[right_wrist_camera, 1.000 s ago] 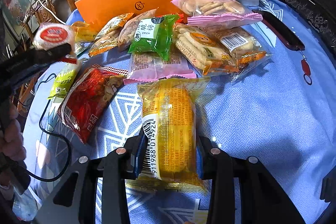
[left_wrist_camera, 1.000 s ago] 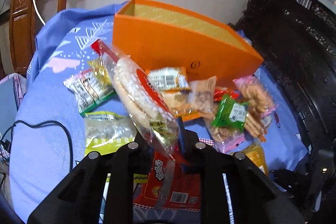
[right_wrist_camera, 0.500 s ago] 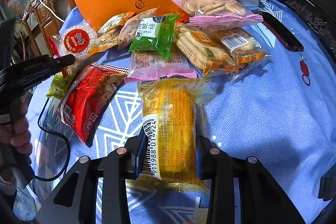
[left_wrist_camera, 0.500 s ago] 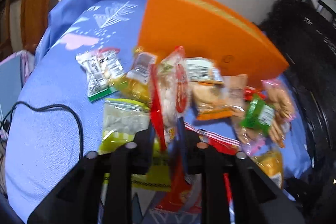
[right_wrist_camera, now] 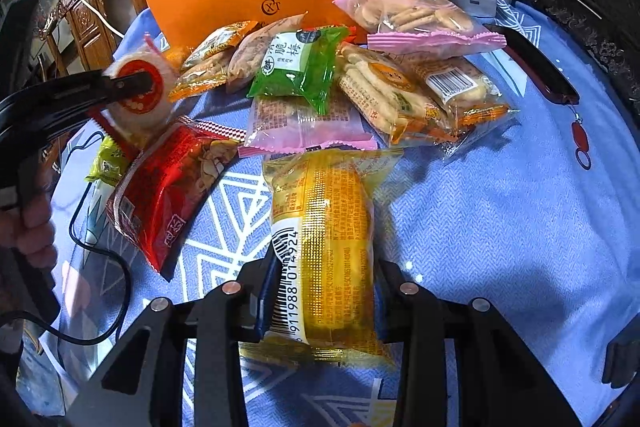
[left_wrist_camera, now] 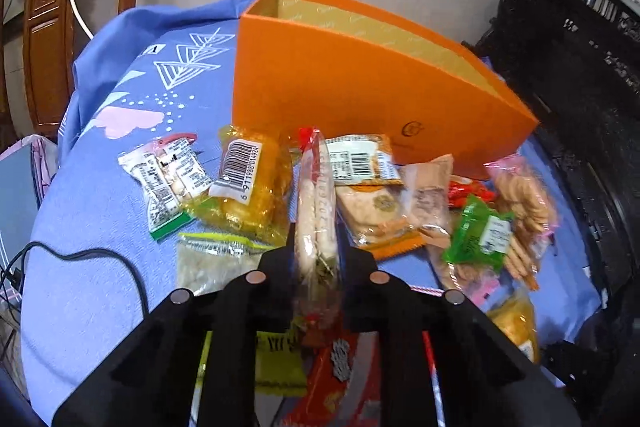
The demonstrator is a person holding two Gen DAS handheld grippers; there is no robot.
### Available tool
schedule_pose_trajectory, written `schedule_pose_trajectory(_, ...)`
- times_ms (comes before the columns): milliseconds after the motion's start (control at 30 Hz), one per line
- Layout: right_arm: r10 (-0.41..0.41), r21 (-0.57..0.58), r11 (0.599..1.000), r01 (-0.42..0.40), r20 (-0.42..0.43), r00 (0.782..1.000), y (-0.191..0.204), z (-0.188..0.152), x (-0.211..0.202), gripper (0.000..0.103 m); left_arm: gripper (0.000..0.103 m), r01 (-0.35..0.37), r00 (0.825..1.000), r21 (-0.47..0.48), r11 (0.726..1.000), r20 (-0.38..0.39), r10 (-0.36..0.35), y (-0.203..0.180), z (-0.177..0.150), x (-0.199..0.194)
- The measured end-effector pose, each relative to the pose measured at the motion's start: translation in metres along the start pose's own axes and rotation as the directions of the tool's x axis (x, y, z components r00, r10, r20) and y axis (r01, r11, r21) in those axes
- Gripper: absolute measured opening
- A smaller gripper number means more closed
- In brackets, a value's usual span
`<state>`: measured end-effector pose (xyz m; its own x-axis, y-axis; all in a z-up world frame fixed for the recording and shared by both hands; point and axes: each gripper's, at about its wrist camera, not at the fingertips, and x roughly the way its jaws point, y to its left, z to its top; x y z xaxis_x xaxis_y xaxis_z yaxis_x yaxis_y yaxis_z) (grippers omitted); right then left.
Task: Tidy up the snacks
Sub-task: 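Grasp the yellow corn bread with the right tool while the left grasps the long biscuit pack, then drop the corn bread and biscuit pack into the orange box with both tools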
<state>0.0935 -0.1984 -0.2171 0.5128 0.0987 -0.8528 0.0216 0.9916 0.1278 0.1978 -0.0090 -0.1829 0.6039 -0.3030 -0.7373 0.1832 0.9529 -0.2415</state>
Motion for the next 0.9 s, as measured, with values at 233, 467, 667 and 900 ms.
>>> schedule_pose_trajectory(233, 0.045, -0.001, 0.999, -0.045, 0.081, 0.996, 0.005, 0.011, -0.039, 0.036, 0.016, 0.042, 0.996, 0.013, 0.999, 0.077, -0.043, 0.004, 0.004, -0.056)
schedule_pose_trajectory(467, 0.110, -0.038, 0.994, -0.103, 0.275, 0.955, 0.010, 0.070, -0.095, 0.036, 0.016, 0.076, 0.978, 0.079, 0.994, 0.189, -0.090, -0.011, 0.055, -0.098)
schedule_pose_trajectory(667, 0.090, -0.068, 0.995, -0.068, 0.413, 0.906, -0.004, 0.161, -0.111, 0.036, 0.016, 0.066, 0.964, 0.148, 0.987, 0.247, -0.102, -0.033, 0.116, -0.106)
schedule_pose_trajectory(900, 0.048, -0.039, 0.999, -0.035, 0.422, 0.905, -0.018, 0.246, -0.087, 0.037, 0.016, 0.031, 0.965, 0.173, 0.984, 0.252, -0.074, -0.052, 0.199, -0.072)
